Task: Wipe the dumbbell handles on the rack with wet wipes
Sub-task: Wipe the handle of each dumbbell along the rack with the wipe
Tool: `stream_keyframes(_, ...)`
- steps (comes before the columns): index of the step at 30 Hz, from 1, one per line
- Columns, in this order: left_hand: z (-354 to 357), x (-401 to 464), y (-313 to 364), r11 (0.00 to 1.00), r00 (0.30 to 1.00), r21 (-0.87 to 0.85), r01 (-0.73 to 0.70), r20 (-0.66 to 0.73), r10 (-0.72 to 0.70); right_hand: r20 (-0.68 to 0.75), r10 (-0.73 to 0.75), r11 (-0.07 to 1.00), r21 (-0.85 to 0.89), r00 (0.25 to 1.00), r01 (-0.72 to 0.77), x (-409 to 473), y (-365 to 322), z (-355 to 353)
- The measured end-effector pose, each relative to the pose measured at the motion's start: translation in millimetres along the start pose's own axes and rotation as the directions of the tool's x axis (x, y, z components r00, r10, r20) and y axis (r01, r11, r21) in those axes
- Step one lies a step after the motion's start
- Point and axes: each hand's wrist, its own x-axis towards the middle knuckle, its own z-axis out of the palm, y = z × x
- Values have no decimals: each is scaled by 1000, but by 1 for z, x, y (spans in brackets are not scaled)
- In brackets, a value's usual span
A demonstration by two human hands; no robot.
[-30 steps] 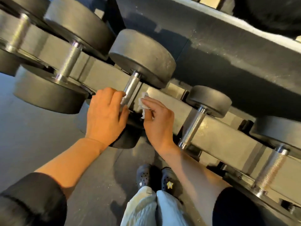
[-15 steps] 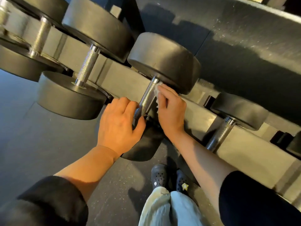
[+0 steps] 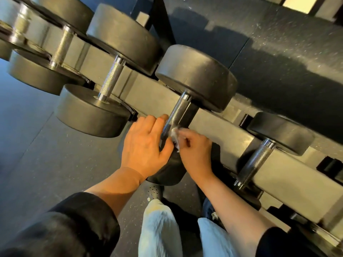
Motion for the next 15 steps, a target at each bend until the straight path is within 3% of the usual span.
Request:
stream_keyframes(3,0,-1,-1,1000,1000,-8,10,7,-10,-182,-106,994,-12,978,105,15,-8,-4)
stream_keyframes(5,0,-1,-1,1000,1000,-22,14,19,-14,-172,-109,994,5,979,111,27,-17,-5)
stream_keyframes(9,-1,-1,-2,997,999,-72,19,32,-16,-130,-179,976,-152,975,158,28,-17,6)
stream_keyframes(13,1,-2,-4,991,1000,-134,16,-16,-19,25,-20,997,-77,999,22,10,-10,15)
stream_keyframes(15,2,-2,-6,986,999,-168,-4,-34,-1,60,57,985,-165,997,-47,6,-10,15)
